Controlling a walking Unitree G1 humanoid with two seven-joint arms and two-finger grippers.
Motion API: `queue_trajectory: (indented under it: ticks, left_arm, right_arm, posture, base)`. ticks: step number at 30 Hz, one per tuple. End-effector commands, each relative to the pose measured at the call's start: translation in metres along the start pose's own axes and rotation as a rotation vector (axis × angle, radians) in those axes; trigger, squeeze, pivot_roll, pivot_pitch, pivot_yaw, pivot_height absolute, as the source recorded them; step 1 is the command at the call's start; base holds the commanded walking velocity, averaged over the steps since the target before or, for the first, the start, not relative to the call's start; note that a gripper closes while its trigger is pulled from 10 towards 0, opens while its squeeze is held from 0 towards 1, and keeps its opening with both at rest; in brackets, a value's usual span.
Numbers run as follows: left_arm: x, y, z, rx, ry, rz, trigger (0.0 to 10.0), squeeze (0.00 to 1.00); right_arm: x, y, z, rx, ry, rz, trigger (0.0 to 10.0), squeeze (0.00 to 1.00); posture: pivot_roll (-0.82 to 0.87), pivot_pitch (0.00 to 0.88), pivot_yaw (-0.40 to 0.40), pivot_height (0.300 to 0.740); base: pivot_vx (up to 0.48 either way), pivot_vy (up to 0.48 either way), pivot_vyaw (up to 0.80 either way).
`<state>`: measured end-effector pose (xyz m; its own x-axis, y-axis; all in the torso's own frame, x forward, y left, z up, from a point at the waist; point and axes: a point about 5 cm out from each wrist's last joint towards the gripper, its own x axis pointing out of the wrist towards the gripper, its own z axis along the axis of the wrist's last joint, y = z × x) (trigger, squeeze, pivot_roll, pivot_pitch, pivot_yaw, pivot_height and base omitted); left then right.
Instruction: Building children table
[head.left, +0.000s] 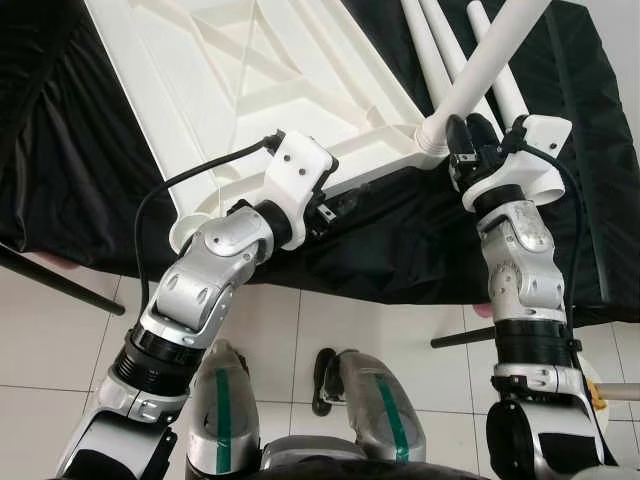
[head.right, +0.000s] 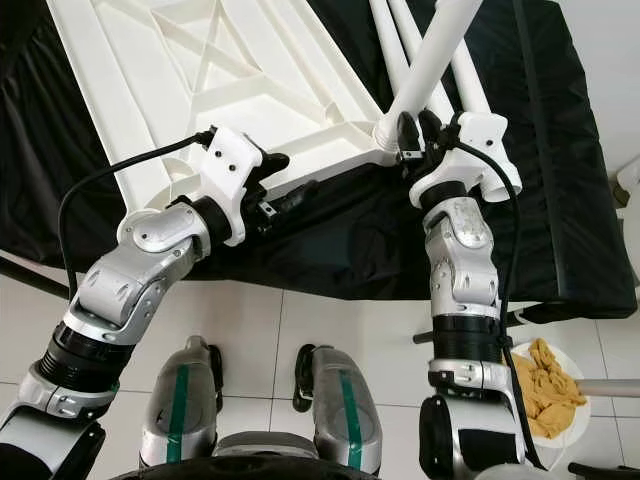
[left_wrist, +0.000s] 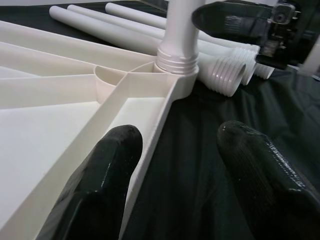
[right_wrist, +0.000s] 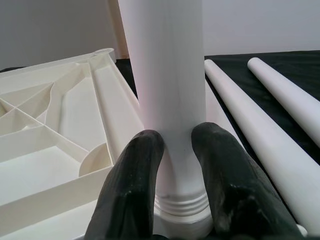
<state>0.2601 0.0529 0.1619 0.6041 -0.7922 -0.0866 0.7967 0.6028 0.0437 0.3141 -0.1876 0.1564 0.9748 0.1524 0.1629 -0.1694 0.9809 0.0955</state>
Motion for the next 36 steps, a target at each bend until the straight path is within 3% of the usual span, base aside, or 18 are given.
queue_trajectory:
  ticks: [1,22,32,36]
  left_arm:
    - [0.0,-0.002,0.002,-0.001,-0.001,-0.007,10.0,0.0]
    - [0.002,-0.003,0.004,-0.011,-0.009,-0.007,10.0,0.0]
    - [0.003,0.014,0.011,-0.008,-0.035,0.088,10.0,0.0]
    - [0.003,0.028,0.015,0.0,-0.044,0.171,10.0,0.0]
  right_arm:
    - [0.007,-0.003,0.0,0.028,0.01,0.016,10.0,0.0]
    - [0.056,-0.003,-0.001,0.065,0.058,0.116,10.0,0.0]
    - [0.065,-0.004,-0.003,0.075,0.071,0.127,10.0,0.0]
    - [0.068,-0.004,-0.004,0.074,0.077,0.129,10.0,0.0]
  posture:
    - [0.09,0.089,-0.095,0.74]
    - [0.09,0.095,-0.083,0.74]
    - [0.08,0.099,-0.08,0.74]
    - [0.09,0.102,-0.081,0.74]
  base:
    - [0.0,0.0,0.0]
    - [0.0,0.0,0.0]
    - [0.0,0.0,0.0]
    - [0.0,0.0,0.0]
